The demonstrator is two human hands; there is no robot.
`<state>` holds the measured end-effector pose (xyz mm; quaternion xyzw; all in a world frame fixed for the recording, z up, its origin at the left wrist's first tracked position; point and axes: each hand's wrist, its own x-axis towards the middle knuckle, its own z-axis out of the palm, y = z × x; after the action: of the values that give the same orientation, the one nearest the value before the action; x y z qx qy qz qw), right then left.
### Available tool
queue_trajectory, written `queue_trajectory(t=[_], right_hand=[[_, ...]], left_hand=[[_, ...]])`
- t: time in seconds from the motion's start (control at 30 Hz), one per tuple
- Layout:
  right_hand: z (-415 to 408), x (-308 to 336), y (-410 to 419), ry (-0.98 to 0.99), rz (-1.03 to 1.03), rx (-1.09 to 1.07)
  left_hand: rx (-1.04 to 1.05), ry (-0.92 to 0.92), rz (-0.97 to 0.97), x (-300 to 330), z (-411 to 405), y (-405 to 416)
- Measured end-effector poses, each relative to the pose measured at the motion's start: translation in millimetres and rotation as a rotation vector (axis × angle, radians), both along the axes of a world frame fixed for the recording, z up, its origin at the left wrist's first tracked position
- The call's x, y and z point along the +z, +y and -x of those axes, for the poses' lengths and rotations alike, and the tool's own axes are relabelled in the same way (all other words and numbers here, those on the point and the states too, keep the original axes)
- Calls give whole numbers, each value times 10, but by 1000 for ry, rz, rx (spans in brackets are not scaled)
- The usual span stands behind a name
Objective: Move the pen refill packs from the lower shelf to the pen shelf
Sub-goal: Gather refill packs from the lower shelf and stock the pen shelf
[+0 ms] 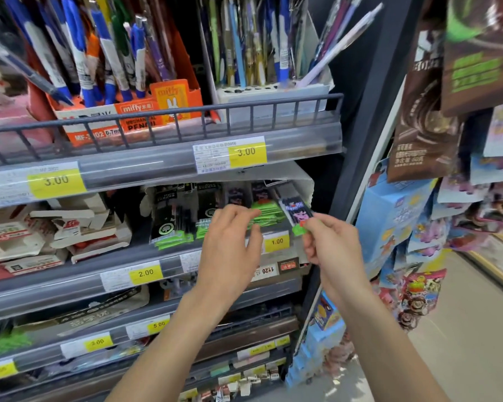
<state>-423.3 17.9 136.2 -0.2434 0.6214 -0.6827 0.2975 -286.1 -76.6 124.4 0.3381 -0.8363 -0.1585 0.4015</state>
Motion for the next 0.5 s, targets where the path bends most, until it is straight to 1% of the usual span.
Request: queue_trajectory(t=[0.03,0.1,0.2,0.23,0.27,0.3,0.37,0.4,0.47,0.5], right_hand=[[50,-14,-43,7,7,-9],[114,-15,-132,2,30,-33],[203,-8,-325,4,45,-116],[227,-22,-382,31,43,-141],[246,-59,-424,99,29,-175],[257,-118,-448,219,4,-221],[247,-245,-444,562,-24,-320],[239,-295,-428,727,3,-344],[253,-397,-445,1011,69,-315],[270,-437,-470,1118,86,-293]], left_hand=[[10,-42,92,-7,-19,-29],[31,-111,199,0,-43,-84],[79,-255,238,-1,-43,-124],[84,-301,241,-9,-40,-120],[82,-343,250,-23,-36,-111],[78,-379,266,-45,-32,-100],[77,-440,304,-93,-20,-83],[80,-464,324,-116,-14,-80],[88,-519,341,-146,-7,-81],[92,-547,340,-157,-5,-80]])
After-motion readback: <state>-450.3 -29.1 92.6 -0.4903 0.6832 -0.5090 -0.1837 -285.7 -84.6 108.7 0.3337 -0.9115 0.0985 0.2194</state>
